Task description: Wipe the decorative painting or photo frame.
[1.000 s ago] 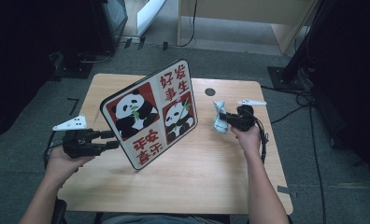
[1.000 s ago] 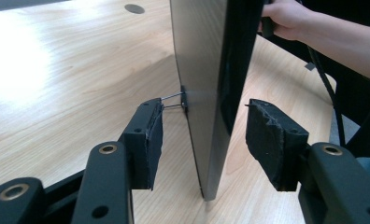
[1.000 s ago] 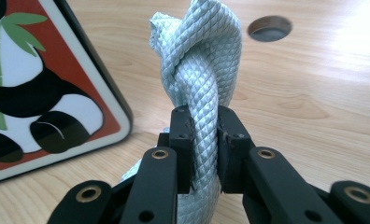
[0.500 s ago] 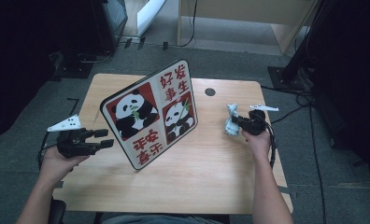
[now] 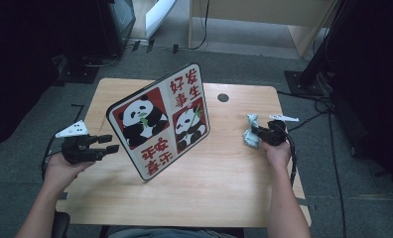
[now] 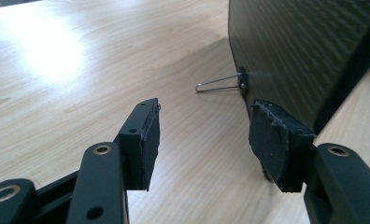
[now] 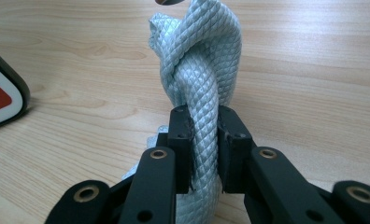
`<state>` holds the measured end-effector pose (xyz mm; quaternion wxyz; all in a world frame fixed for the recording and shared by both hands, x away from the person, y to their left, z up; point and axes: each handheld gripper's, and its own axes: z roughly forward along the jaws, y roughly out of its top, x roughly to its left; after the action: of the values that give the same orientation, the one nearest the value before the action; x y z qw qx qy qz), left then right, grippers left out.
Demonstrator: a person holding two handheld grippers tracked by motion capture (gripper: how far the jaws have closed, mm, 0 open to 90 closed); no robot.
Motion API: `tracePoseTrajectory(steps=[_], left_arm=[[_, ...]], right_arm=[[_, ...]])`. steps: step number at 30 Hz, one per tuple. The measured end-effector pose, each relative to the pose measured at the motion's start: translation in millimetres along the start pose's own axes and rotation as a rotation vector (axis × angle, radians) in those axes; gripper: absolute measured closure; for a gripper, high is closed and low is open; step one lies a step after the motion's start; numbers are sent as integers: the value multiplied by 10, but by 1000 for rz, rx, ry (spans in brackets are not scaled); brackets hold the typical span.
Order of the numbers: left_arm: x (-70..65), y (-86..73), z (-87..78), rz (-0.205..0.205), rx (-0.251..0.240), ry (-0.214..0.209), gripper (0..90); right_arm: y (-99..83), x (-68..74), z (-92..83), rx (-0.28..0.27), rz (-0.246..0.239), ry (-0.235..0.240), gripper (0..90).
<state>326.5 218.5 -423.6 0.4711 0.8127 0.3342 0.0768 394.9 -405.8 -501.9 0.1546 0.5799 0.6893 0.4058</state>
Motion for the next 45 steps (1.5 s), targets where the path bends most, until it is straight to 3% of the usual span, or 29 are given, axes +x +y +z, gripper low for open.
tracePoseTrajectory(steps=[5, 9, 15, 21, 28, 35, 41, 45], left_arm=[[42, -2, 76, -3, 8, 1, 437], [105, 4, 124, -40, -12, -2, 437], [169, 0, 180, -47, -24, 15, 438], [220, 36, 281, -48, 10, 18, 437], [230, 96, 367, -49, 5, 5, 435], [276, 124, 414, -63, -16, 24, 435], [348, 121, 485, -84, 6, 37, 434], [390, 110, 505, -103, 10, 57, 435]], right_arm=[[-21, -26, 33, 15, -3, -9, 771], [-69, -61, 64, 39, -2, -21, 772], [-91, -79, 66, 25, -4, -29, 734], [-109, -50, 37, 27, -23, -29, 645], [-133, -59, -85, -3, 3, -31, 582], [-157, 54, -267, -32, -24, -18, 575], [-200, 235, -402, -56, -63, 19, 562], [-265, 391, -458, -50, -122, 52, 552]])
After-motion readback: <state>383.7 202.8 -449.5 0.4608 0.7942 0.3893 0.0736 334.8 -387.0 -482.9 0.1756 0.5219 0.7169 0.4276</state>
